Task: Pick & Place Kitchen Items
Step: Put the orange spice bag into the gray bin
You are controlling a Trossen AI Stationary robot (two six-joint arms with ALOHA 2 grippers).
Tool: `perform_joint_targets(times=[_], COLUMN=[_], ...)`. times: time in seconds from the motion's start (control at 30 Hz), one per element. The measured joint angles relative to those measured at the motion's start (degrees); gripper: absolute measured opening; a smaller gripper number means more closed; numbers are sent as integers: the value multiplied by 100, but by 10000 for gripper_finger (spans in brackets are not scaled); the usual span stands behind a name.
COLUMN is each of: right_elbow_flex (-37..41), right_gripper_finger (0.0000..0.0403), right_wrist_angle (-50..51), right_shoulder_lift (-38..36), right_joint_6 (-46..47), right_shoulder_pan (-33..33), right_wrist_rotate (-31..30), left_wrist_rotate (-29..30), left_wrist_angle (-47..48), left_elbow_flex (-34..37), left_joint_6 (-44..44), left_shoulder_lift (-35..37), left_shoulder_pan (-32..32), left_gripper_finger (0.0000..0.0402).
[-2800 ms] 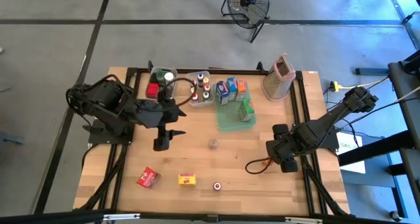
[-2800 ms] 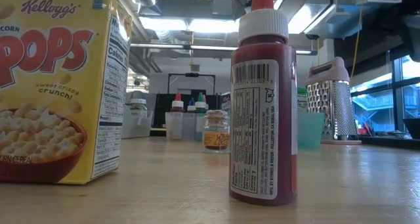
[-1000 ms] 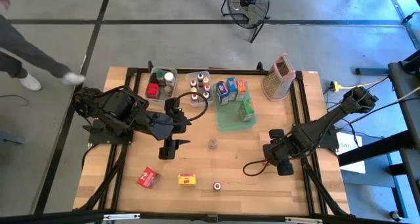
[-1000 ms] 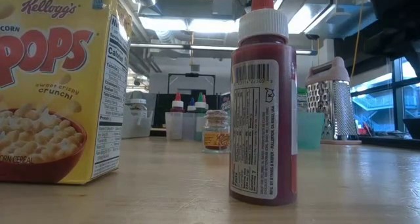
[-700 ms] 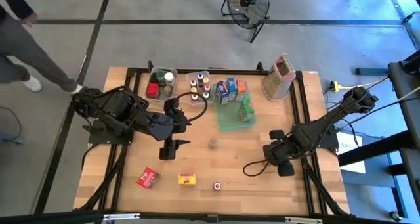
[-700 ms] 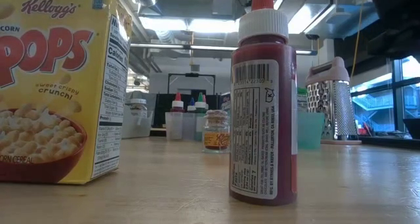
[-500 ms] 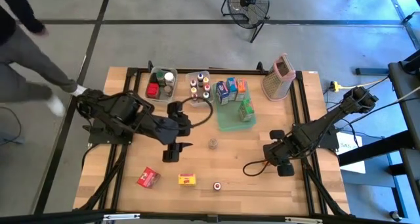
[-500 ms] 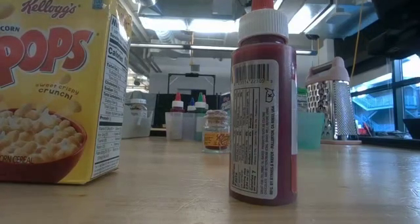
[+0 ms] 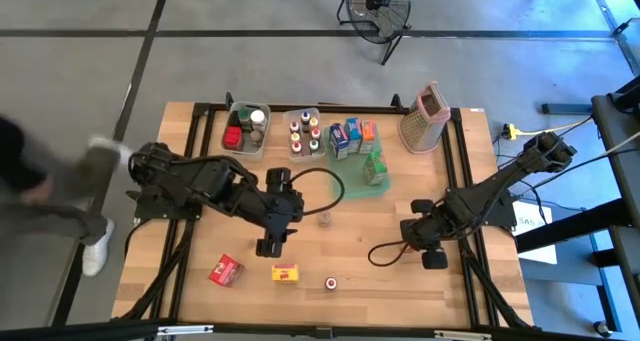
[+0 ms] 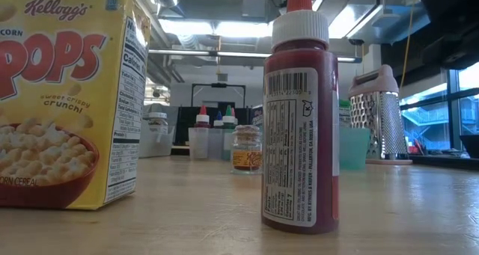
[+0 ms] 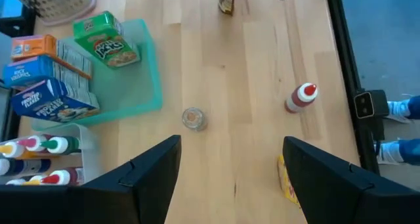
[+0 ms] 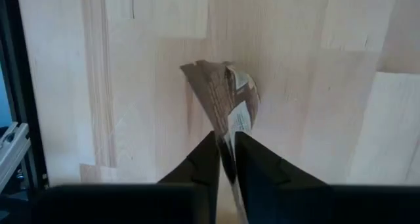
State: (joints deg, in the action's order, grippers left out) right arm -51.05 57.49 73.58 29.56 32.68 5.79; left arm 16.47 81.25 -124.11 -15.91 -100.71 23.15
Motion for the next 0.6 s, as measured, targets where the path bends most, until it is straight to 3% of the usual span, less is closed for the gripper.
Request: perform_joint_targets(times=[0.2, 0.43, 0.6], right_elbow_flex=[0, -19, -515], right_gripper_finger=[6, 2, 2], right_wrist_angle=[8, 17, 320], right_shoulder_lift=[0, 0, 0], right_joint_6=[-43, -44, -47], right_shoulder_pan=[-68, -198, -201], right_wrist_rotate=[29, 372, 418], left_wrist_rotate=[-11, 76, 514], left_wrist_angle=[0, 0, 0], left_elbow_flex=[0, 0, 0], left_joint_6=[-277, -99, 299], left_shoulder_lift=[-15, -17, -17], left_shoulder_pan=[-4, -4, -39], left_gripper_finger=[262, 263, 261])
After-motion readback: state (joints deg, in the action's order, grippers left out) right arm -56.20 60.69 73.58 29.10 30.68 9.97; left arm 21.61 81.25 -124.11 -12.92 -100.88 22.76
